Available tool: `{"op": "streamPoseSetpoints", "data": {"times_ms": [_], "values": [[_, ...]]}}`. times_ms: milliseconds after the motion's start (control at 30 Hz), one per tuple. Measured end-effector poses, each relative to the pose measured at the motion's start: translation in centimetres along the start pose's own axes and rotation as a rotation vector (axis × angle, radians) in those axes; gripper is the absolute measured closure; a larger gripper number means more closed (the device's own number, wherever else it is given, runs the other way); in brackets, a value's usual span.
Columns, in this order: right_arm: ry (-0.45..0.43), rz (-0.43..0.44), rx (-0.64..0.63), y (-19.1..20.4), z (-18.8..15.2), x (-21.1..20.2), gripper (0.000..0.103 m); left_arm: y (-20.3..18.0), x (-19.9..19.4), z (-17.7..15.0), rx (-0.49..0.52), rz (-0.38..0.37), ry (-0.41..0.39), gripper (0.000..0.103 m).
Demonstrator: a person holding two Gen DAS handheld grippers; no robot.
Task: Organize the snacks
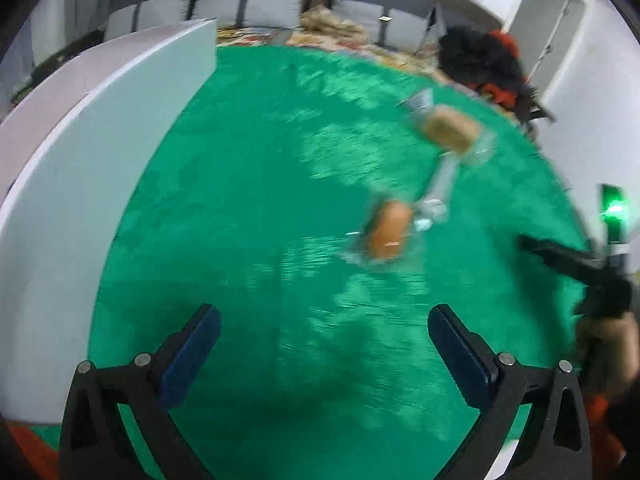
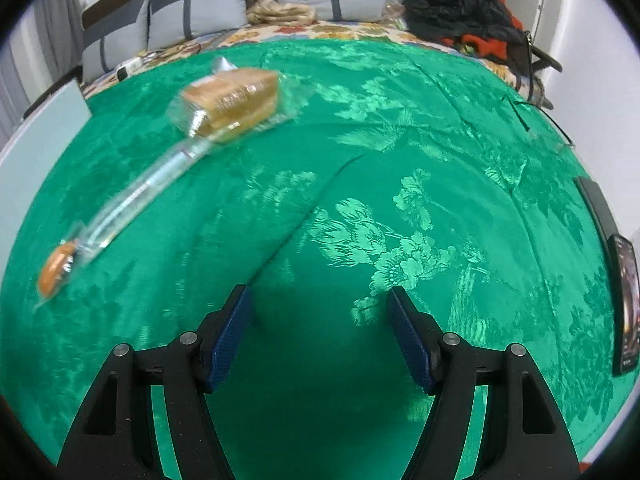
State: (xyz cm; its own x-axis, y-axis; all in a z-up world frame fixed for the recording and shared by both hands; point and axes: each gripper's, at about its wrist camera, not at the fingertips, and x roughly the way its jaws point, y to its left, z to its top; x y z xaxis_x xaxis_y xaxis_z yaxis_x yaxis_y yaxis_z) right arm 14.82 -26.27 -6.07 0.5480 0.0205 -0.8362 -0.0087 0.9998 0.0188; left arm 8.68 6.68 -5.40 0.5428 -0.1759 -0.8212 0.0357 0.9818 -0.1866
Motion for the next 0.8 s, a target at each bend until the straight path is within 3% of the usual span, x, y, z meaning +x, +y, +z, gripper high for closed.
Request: {"op": "streamPoseSetpoints", "data": {"times_ms": [133,367,400,500,800], "values": [[-0.073,-0.002,0.003,0.2,0.0,1.1,0.02,0.9,1.6,0.8,0.004,0.058,-0.028,0.002],[-0.069,-0.005,0.004,0.4,0.1,0.8,0.016,2.7,4.9,2.3,0.024,0.111,-0.029,0.002],[-0.069,-0.004,0.005,0.4,0.1,0.9,0.016,2.7,4.8,2.3,0.036,0.129,-0.057,0.002],[-0.069,-0.006,0.003,0.5,0.1,0.9,0.016,3.0,4.9,2.3,0.036,0.111,-0.07,0.002],[-0.069,-0.004,0.004,0.5,0.1,0.9,0.015,2.5,5.3,2.2,0.065,0.152,-0.054,0.0]]}}
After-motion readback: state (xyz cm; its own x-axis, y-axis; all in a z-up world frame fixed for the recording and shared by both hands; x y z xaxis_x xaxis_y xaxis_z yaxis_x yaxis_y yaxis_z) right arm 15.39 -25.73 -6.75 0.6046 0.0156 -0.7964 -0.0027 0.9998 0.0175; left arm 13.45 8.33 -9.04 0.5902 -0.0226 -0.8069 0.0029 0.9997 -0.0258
